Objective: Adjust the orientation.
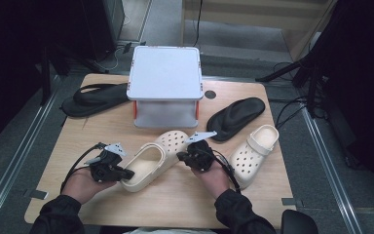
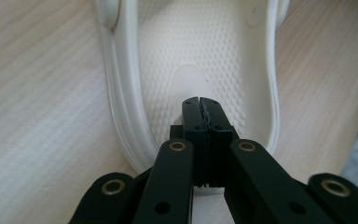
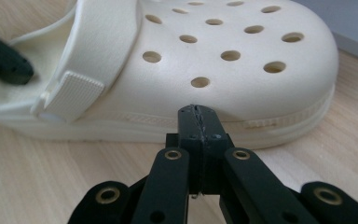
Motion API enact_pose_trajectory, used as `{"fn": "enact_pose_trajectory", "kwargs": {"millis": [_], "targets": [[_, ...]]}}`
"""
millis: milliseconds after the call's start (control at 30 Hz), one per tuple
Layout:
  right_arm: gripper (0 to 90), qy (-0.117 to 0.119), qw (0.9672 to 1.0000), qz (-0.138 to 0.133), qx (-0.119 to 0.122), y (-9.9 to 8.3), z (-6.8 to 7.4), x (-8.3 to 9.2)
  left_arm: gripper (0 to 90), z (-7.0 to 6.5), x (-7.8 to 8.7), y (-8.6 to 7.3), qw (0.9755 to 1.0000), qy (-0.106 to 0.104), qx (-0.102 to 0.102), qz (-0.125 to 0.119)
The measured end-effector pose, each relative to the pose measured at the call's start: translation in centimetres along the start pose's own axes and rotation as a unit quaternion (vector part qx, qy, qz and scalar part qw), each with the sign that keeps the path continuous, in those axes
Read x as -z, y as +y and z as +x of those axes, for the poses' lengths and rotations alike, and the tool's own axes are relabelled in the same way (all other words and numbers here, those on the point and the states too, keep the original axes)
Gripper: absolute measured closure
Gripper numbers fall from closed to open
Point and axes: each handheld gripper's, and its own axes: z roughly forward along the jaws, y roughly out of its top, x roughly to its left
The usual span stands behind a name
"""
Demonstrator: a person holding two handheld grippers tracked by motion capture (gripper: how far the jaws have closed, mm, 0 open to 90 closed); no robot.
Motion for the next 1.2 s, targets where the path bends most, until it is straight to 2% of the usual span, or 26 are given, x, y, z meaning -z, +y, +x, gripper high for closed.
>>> {"fn": "enact_pose_trajectory", "kwargs": {"millis": [233, 300, 333, 500, 600, 700, 800, 867, 967, 1033, 1067, 1100, 1200], "targets": [[90.0, 0.004, 1.0000, -0.004, -0.007, 1.3, -0.2, -1.2, 90.0, -1.0, -0.3, 0.1, 1.0000, -0.001, 0.000, 0.004], [90.0, 0.007, 0.9999, -0.004, -0.007, 1.7, -0.2, -1.7, 90.0, -1.2, -0.5, 0.2, 1.0000, -0.007, -0.001, 0.006], [90.0, 0.009, 0.9999, -0.002, -0.010, 1.9, -0.2, -1.9, 90.0, -1.4, -0.7, 0.3, 0.9998, -0.017, 0.000, 0.005], [90.0, 0.014, 0.9999, 0.002, -0.004, 2.3, 0.4, -2.5, 90.0, -2.0, -1.1, 0.6, 0.9997, -0.022, -0.010, 0.009], [90.0, 0.018, 0.9998, 0.004, -0.005, 2.3, 0.8, -2.7, 90.0, -2.4, -1.6, 0.9, 0.9991, -0.041, -0.001, 0.010], [90.0, 0.022, 0.9997, 0.002, -0.004, 2.3, 0.9, -2.8, 90.0, -2.6, -1.8, 1.1, 0.9986, -0.051, 0.002, 0.011], [90.0, 0.023, 0.9997, 0.000, 0.002, 2.5, 1.2, -2.9, 90.0, -3.3, -2.2, 1.5, 0.9986, -0.050, -0.010, 0.012], [90.0, 0.022, 0.9998, 0.000, 0.002, 2.5, 1.3, -2.9, 90.0, -3.3, -2.2, 1.5, 0.9986, -0.050, -0.011, 0.012], [90.0, 0.022, 0.9998, 0.000, 0.002, 2.5, 1.3, -2.8, 90.0, -2.9, -2.0, 1.4, 0.9986, -0.052, -0.002, 0.004], [90.0, 0.024, 0.9997, -0.001, 0.010, 2.5, 1.2, -2.8, 89.7, -2.5, -1.8, 1.3, 0.9989, -0.047, 0.006, 0.001], [90.0, 0.023, 0.9996, -0.002, 0.014, 2.5, 1.2, -2.7, 88.3, -2.1, -1.2, 1.2, 0.9988, -0.044, 0.019, -0.012], [90.0, 0.023, 0.9996, -0.002, 0.014, 2.5, 1.2, -2.7, 87.4, -2.1, -1.2, 1.2, 0.9988, -0.044, 0.019, -0.012], [88.9, 0.023, 0.9995, -0.008, 0.020, 2.5, 0.9, -2.2, 84.2, -1.6, -0.1, 1.1, 0.9983, -0.040, 0.027, -0.032]]}}
